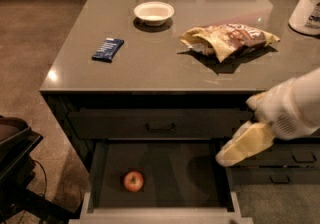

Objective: Pick apple from middle drawer and place on counter

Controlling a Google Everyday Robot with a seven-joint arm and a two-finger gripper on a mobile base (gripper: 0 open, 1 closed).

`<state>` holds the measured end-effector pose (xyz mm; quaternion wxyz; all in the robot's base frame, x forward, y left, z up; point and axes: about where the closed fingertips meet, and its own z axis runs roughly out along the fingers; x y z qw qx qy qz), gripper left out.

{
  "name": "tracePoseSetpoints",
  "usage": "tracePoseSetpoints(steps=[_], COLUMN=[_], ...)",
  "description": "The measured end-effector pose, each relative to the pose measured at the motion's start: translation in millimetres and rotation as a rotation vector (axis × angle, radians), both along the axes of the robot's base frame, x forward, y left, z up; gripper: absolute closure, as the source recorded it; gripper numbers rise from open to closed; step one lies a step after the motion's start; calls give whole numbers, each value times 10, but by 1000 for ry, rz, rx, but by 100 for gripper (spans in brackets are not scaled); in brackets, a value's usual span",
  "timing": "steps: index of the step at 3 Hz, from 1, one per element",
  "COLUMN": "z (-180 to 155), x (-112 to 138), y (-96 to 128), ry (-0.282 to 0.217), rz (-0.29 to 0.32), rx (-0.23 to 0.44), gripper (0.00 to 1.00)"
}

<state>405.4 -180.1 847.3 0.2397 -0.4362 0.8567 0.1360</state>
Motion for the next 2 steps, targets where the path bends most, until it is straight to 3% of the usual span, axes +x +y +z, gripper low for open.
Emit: tracePoseSetpoints(steps=[1,2], z=[-624,-644], x=[-8,130], y=[498,552], ry=[69,22], rz=[-62,-95], rx=[165,179], gripper=[0,0])
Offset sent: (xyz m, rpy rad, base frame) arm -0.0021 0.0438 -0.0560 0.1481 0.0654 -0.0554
